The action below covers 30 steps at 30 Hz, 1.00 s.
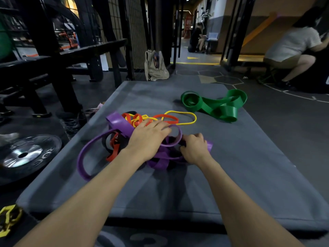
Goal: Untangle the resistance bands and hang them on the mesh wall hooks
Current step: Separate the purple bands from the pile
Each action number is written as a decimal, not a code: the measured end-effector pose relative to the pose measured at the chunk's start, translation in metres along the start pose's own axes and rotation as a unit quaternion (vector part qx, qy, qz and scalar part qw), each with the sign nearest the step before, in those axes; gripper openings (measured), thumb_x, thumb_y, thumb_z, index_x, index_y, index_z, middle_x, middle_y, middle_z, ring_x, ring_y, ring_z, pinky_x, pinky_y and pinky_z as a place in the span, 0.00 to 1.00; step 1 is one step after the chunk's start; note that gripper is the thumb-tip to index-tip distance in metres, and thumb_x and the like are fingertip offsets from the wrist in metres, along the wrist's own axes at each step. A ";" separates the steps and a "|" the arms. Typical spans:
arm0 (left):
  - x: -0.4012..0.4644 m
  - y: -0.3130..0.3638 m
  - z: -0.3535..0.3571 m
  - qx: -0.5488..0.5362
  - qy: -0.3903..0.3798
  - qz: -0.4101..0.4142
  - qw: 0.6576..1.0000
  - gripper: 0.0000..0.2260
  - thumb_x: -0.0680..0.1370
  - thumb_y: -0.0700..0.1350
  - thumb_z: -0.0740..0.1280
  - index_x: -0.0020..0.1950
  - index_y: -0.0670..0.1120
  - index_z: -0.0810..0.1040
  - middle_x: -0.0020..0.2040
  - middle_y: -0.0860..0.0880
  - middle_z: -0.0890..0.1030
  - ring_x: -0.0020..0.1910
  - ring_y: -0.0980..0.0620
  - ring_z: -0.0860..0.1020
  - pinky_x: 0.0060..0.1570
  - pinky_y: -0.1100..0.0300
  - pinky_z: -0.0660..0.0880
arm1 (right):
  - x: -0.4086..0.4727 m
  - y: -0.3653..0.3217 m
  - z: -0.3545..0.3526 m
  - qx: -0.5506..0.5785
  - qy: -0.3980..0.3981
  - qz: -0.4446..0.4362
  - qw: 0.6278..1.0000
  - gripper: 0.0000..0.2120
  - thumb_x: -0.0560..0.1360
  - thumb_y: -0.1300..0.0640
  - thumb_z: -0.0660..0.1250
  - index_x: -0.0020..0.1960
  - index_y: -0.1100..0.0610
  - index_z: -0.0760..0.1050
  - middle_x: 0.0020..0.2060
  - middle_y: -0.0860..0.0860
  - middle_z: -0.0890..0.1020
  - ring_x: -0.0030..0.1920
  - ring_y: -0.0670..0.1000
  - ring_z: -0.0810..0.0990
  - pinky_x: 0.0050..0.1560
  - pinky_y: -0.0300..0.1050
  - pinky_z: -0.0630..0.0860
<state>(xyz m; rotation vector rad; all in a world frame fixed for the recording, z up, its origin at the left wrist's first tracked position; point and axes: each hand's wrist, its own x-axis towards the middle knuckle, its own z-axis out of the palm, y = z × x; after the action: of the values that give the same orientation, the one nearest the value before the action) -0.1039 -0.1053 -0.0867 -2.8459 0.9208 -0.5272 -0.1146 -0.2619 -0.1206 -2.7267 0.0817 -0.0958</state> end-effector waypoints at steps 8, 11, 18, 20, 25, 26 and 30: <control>-0.004 -0.006 0.004 -0.055 -0.005 -0.127 0.990 0.10 0.79 0.49 0.61 0.58 0.49 0.73 0.63 0.52 0.69 0.51 0.44 0.77 0.37 0.56 0.68 | 0.007 0.010 0.004 0.093 0.093 -0.039 0.991 0.16 0.75 0.61 0.60 0.58 0.50 0.79 0.49 0.56 0.83 0.58 0.61 0.72 0.58 0.47 0.70; -0.006 -0.012 -0.006 -0.111 0.072 -0.189 0.973 0.13 0.78 0.52 0.63 0.59 0.48 0.75 0.59 0.51 0.72 0.52 0.45 0.77 0.40 0.56 0.67 | 0.014 0.013 0.002 0.137 0.158 -0.015 0.978 0.17 0.74 0.62 0.60 0.57 0.50 0.80 0.44 0.56 0.84 0.54 0.63 0.75 0.54 0.42 0.63; -0.015 -0.028 -0.024 -0.222 0.185 -0.342 0.894 0.14 0.75 0.55 0.67 0.52 0.46 0.79 0.57 0.48 0.77 0.54 0.43 0.77 0.45 0.54 0.67 | 0.019 -0.001 -0.002 0.167 0.196 0.020 0.966 0.15 0.73 0.58 0.61 0.56 0.48 0.79 0.48 0.55 0.82 0.55 0.62 0.74 0.52 0.46 0.65; -0.019 -0.034 -0.027 -0.244 0.214 -0.377 0.868 0.14 0.75 0.54 0.67 0.51 0.45 0.79 0.55 0.47 0.78 0.54 0.42 0.77 0.45 0.54 0.68 | 0.016 -0.004 -0.006 0.158 0.226 0.012 0.961 0.14 0.74 0.59 0.61 0.56 0.49 0.80 0.51 0.56 0.80 0.54 0.62 0.73 0.51 0.47 0.65; -0.029 -0.045 -0.025 -0.371 0.258 -0.437 0.778 0.09 0.73 0.52 0.70 0.39 0.48 0.79 0.37 0.47 0.79 0.41 0.42 0.79 0.42 0.52 0.74 | 0.004 -0.007 -0.018 0.185 0.221 0.057 0.956 0.12 0.77 0.57 0.61 0.56 0.49 0.79 0.50 0.59 0.81 0.53 0.62 0.77 0.46 0.49 0.72; -0.031 -0.047 -0.024 -0.413 0.270 -0.445 0.748 0.09 0.72 0.51 0.71 0.36 0.49 0.77 0.35 0.47 0.79 0.38 0.44 0.78 0.42 0.52 0.74 | 0.005 -0.005 -0.018 0.177 0.215 0.085 0.957 0.12 0.77 0.55 0.60 0.56 0.49 0.79 0.50 0.59 0.80 0.53 0.63 0.77 0.46 0.49 0.72; -0.041 -0.069 -0.027 -0.517 0.358 -0.464 0.623 0.10 0.72 0.42 0.72 0.33 0.49 0.74 0.30 0.51 0.74 0.32 0.52 0.71 0.38 0.58 0.69 | 0.008 0.013 -0.013 0.165 0.195 0.178 0.950 0.10 0.76 0.55 0.61 0.52 0.52 0.79 0.50 0.61 0.80 0.51 0.65 0.78 0.47 0.50 0.73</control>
<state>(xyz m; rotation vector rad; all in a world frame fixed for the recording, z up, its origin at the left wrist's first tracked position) -0.1073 -0.0253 -0.0593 -4.0645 -0.8113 -1.8333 -0.1087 -0.2793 -0.1139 -2.2813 0.6097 -0.4959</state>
